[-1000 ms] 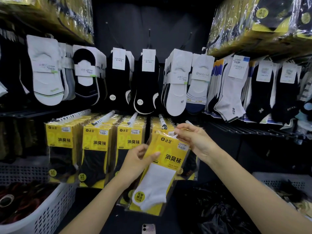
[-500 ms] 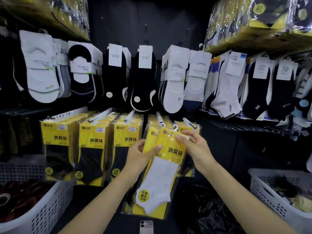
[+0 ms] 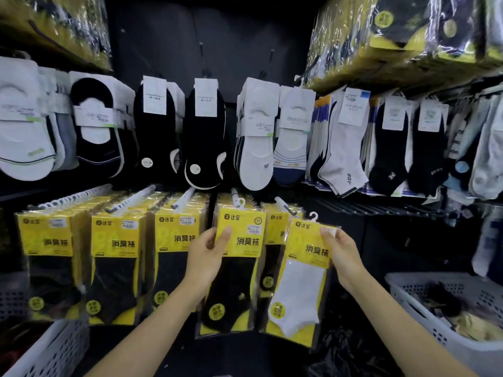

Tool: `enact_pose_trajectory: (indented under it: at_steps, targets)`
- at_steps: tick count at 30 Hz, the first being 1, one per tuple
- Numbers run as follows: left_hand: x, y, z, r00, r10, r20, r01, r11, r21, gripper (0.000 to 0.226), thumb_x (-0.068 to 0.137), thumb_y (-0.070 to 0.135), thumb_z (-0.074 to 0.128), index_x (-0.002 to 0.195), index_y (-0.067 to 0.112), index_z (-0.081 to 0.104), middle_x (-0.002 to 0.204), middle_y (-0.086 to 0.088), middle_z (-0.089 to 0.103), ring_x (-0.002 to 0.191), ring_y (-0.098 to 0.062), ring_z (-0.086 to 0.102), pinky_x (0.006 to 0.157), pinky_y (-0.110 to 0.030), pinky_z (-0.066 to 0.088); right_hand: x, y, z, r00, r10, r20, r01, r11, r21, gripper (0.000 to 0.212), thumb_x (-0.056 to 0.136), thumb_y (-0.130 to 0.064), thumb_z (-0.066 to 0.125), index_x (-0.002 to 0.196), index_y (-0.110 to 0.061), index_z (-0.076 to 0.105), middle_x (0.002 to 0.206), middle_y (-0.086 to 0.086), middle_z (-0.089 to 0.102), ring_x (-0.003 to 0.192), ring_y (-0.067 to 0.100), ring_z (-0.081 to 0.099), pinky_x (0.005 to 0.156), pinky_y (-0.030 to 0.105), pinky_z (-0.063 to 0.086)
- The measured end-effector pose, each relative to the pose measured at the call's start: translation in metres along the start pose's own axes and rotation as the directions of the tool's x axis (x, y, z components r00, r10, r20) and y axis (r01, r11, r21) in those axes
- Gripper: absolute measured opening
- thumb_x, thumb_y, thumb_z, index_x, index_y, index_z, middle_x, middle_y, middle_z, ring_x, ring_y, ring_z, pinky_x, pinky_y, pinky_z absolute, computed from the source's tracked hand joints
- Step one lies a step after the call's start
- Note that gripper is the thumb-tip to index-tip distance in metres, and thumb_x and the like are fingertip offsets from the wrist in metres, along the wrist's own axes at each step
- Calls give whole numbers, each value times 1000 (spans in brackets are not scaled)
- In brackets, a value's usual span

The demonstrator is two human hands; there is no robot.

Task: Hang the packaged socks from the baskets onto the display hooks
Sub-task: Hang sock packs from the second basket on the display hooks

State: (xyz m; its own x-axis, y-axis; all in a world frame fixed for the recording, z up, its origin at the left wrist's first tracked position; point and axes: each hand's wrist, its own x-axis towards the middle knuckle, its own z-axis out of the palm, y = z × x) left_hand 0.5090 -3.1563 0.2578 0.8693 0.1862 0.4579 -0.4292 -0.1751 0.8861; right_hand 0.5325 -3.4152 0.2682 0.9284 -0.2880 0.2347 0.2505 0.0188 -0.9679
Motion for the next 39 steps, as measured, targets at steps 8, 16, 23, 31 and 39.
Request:
enact_pose_trajectory:
  at_steps: [8,16,23,31,39]
  targets:
    - [12,0,-12,997,70,-15,-69,997,38,52,86,52,51,97,3,66,88,-19,65,94,-43,60,86,-53,48,35,-3,27,980,-54,190,76,991,-111,8,97,-18,53,95,-16,61,107,14,69,95,26,65,85,40,53]
    - [9,2,-4,999,35,16,-34,999,-13,26,88,46,54,86,24,68,84,-7,69,80,-18,61,75,-29,45,59,26,40,995,58,-81,-66,993,-98,25,81,-27,75,92,-7,64,99,15,69,89,23,66,83,36,55]
    - [1,-4,14,999,10,52,-8,999,-38,21,90,43,55,90,27,69,86,-5,72,76,-12,61,70,-21,47,26,32,33,976,-42,-212,8,987,-160,21,88,-29,66,98,-11,60,101,5,65,92,18,60,78,28,46]
    - [-7,-12,71,973,-94,209,100,995,-17,23,94,42,48,77,29,55,78,10,54,70,-2,50,68,-12,39,-26,20,33,974,-54,222,49,998,28,13,93,-21,60,104,-18,66,100,0,74,91,9,70,74,19,55]
    - [-6,-7,96,899,-201,389,198,979,46,49,99,44,34,141,19,37,142,-1,44,130,-18,44,109,-34,35,-4,18,11,998,-49,-39,48,998,-37,8,94,-14,58,101,-12,62,95,0,70,81,7,66,59,14,49]
